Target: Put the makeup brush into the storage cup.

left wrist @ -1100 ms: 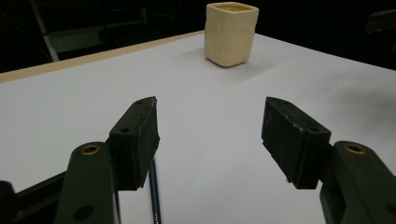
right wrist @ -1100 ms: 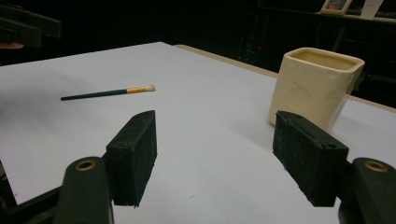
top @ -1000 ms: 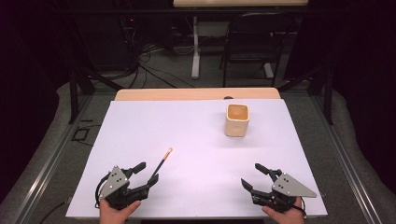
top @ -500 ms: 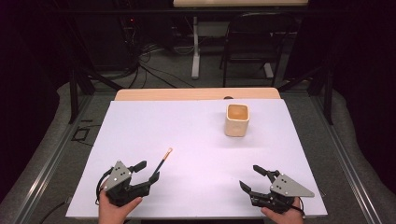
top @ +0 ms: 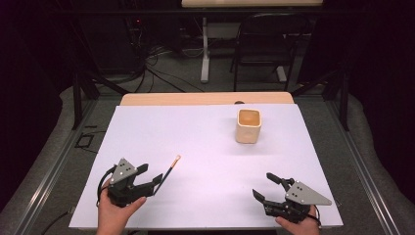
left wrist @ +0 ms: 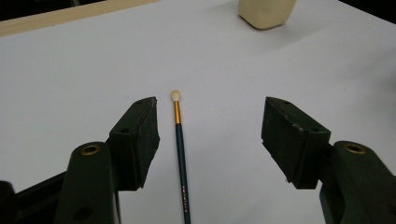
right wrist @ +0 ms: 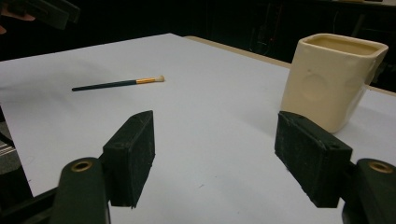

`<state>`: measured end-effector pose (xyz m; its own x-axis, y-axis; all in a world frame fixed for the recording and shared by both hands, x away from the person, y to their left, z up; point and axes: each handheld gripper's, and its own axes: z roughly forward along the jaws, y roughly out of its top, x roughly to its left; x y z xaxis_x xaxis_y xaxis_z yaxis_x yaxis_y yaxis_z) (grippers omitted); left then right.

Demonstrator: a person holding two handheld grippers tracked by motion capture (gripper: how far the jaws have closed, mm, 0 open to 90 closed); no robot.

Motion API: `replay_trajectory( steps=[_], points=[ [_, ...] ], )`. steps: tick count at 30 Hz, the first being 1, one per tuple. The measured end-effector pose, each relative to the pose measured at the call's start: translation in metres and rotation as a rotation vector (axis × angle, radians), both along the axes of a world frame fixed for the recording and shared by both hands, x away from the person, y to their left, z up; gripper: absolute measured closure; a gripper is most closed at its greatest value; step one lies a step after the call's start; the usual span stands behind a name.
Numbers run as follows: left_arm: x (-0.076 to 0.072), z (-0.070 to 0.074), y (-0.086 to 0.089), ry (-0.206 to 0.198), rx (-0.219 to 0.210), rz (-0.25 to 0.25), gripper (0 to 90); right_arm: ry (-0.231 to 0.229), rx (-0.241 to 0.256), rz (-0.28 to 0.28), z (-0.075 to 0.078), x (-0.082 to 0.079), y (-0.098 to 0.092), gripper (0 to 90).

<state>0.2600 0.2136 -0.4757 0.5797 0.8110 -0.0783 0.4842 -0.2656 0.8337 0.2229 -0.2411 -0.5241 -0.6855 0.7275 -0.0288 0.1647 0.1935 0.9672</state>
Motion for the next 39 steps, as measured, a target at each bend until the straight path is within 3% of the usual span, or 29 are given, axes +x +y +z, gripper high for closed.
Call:
replay_trajectory(
  steps=[10, 19, 24, 27, 29, 39],
  points=[
    [0.010, 0.014, -0.004, 0.039, 0.070, -0.004, 37.5, -0.001, -0.014, 0.004, 0.001, -0.001, 0.001, 27.3],
    [0.018, 0.023, -0.001, 0.078, 0.089, 0.018, 38.9, 0.007, 0.002, -0.005, -0.001, 0.001, 0.000, 27.3],
    [0.022, 0.032, -0.002, 0.096, 0.132, 0.017, 40.5, 0.031, 0.009, -0.010, -0.003, 0.002, 0.000, 27.3],
    [0.024, 0.034, -0.003, 0.100, 0.141, 0.013, 40.7, 0.018, 0.014, -0.011, -0.003, 0.002, 0.000, 27.3],
    [0.026, 0.038, -0.007, 0.116, 0.171, 0.010, 41.2, 0.027, 0.013, -0.012, -0.003, 0.002, 0.000, 27.3],
    [0.039, 0.044, -0.018, 0.188, 0.218, 0.006, 44.8, 0.028, 0.001, -0.016, -0.002, 0.002, -0.002, 27.3]
  ],
)
